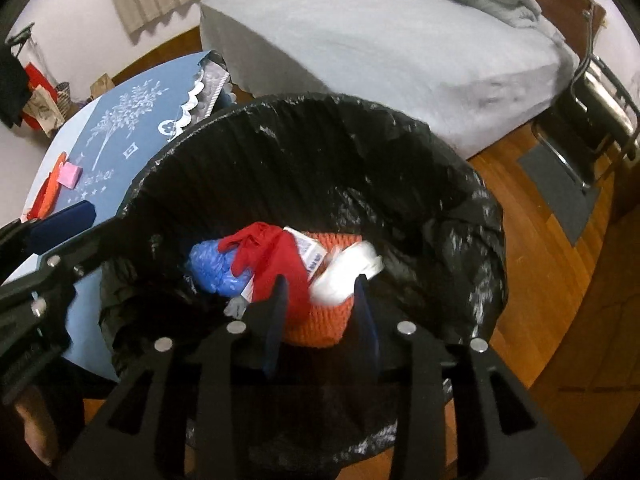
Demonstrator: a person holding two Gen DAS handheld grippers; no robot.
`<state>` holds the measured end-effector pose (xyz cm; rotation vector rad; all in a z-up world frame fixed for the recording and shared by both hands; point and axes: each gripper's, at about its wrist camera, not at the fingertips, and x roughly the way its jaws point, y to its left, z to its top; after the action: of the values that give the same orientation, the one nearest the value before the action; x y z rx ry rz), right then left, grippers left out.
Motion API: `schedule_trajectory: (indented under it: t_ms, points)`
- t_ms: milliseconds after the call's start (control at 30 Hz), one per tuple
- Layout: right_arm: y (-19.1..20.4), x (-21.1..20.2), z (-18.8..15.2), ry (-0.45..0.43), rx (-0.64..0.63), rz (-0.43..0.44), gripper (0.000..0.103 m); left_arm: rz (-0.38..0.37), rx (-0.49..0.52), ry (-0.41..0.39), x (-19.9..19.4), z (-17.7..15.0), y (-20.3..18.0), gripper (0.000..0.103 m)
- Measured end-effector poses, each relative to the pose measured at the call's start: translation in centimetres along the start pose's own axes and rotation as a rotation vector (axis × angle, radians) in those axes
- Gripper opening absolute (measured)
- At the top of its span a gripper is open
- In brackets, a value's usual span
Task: Collect trash
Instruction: 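Open both tools to drop the tissue and glove into the bin, then move both open tools back to the remaining trash on the cloth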
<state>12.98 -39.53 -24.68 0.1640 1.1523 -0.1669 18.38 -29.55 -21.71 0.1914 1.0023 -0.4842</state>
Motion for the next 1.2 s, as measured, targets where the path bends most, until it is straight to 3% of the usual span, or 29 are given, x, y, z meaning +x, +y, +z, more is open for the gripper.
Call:
schedule_trajectory:
  t_ms: [133, 233, 333, 667, 833, 1200]
  points:
    - [-0.1, -1.0, -1.1, -0.017, 0.031, 0.012, 0.034, 0.030, -0.023, -0.004, -1.3, -0.8, 2.3, 0.048]
    - [0.8, -2.2, -1.6, -0.040, 0.030, 0.018, 0.034, 0.059, -0.040, -0.015, -2.3, -1.6, 4.3, 0.059]
    - [2.4, -3.2, -1.8, -0.058, 0.003, 0.021, 0.034, 0.086, -0.065, -0.027, -3.5, -2.3, 6.6, 0.061]
    - [11.2, -6.2, -1.4, -0.131, -0.084, 0.065, 0.049, 0.186, -0.150, -0.079, -7.7, -5.2, 15.5, 0.066]
    - [16.4, -6.6, -1.1, -0.153, -0.136, 0.086, 0.068, 0.236, -0.212, -0.099, -9.7, -7.2, 21.1, 0.066]
    - [26.4, -6.0, -0.7, -0.164, -0.227, 0.142, 0.068, 0.333, -0.312, -0.125, -12.8, -11.4, 32.1, 0.069]
